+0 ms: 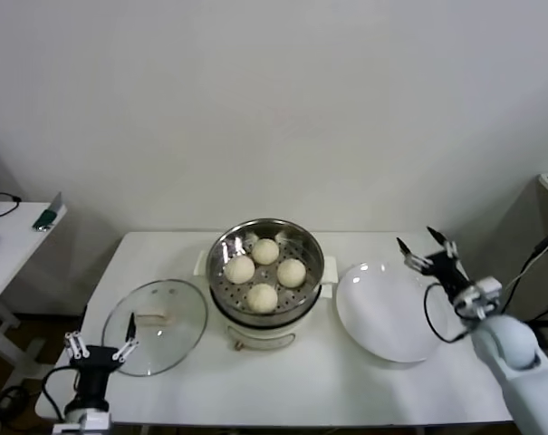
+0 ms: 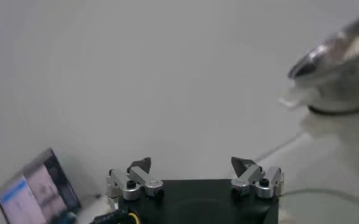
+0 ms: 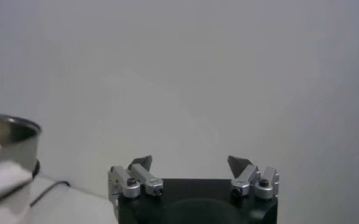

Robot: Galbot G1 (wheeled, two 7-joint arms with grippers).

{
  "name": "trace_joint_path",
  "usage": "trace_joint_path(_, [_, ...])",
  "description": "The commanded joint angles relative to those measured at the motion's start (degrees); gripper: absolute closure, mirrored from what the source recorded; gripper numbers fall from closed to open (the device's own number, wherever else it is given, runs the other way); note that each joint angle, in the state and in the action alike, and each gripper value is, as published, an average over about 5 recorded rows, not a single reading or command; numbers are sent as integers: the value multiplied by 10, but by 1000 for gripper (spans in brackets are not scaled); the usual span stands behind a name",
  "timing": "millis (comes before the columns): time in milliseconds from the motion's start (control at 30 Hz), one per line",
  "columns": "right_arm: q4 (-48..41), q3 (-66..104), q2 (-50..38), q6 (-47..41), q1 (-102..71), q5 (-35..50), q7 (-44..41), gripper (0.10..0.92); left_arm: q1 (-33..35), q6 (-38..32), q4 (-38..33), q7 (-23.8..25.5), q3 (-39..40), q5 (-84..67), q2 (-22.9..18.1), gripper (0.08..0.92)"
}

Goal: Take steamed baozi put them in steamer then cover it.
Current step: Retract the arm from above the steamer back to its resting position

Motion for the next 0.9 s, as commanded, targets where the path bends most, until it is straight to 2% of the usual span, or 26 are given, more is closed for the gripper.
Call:
trace_joint_path(33, [16,110,113,93,-184,-47,27,203,8,-35,57,-91,1,264,49,177])
trace_joint_path(300, [20,95,163,112,-196,-73,29,203,-25,-30,143,-99,17,418,59,177])
trace_joint_path(900, [44,92,199,113,-208,-95,30,203,-170,1,298,-91,43,471,56,177])
